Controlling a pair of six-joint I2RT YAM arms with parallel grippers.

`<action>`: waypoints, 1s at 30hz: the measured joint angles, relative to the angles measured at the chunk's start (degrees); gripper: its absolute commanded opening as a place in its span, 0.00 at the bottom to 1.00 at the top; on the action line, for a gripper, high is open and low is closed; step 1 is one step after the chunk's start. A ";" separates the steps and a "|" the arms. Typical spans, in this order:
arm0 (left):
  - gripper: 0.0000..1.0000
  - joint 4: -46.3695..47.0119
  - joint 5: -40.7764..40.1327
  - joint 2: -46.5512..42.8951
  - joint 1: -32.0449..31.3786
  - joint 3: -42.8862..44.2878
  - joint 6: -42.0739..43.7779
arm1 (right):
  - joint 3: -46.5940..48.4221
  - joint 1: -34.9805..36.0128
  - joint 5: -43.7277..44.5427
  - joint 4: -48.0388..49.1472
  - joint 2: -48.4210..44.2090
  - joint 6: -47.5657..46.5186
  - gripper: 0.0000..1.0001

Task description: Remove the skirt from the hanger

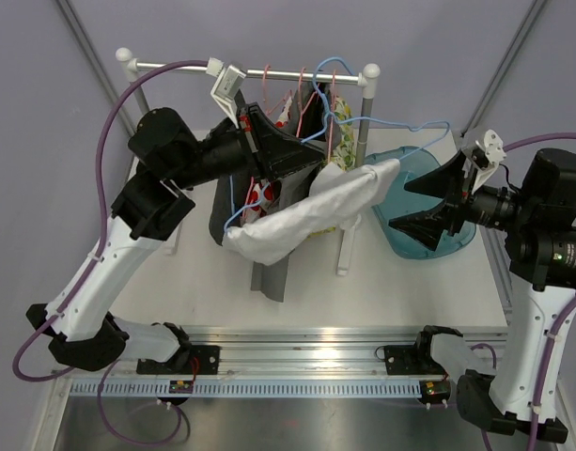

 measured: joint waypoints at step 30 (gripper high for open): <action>0.00 4.74 -10.16 1.01 -1.84 -3.85 -1.09 | -10.82 9.07 9.97 30.77 1.75 28.50 0.00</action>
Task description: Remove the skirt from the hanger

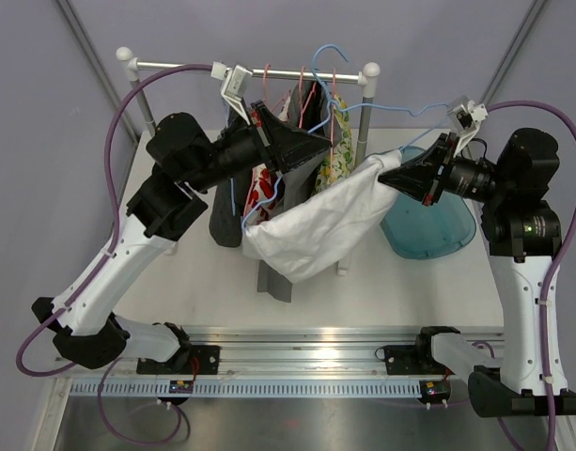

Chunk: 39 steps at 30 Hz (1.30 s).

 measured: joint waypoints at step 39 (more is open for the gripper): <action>0.00 -21.59 -22.36 -5.73 -0.22 -2.93 27.02 | 55.91 -9.40 5.29 -20.24 14.78 -4.52 0.00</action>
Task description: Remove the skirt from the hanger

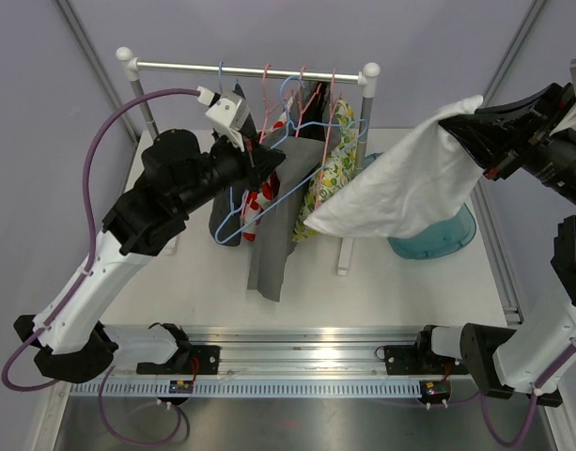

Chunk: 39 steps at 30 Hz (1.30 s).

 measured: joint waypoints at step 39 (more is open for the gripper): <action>0.00 -8.85 -16.90 -29.53 0.00 -5.62 10.97 | -62.49 -1.77 40.11 12.76 2.54 -23.58 0.02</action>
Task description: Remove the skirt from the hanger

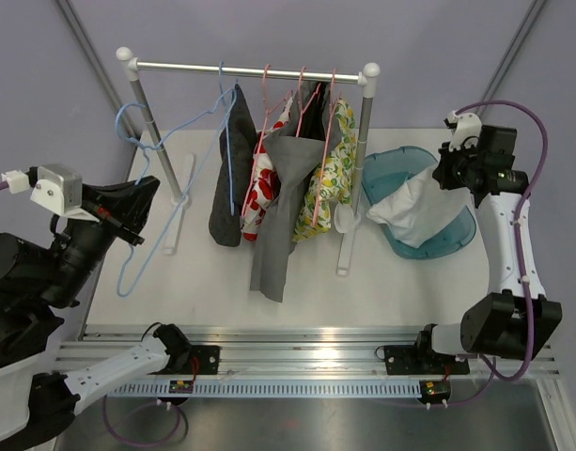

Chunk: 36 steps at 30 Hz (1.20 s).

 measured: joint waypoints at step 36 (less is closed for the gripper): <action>0.00 10.05 10.40 24.35 36.41 -5.86 -2.82 | -17.20 -0.76 -39.06 -4.46 -12.13 -13.09 0.99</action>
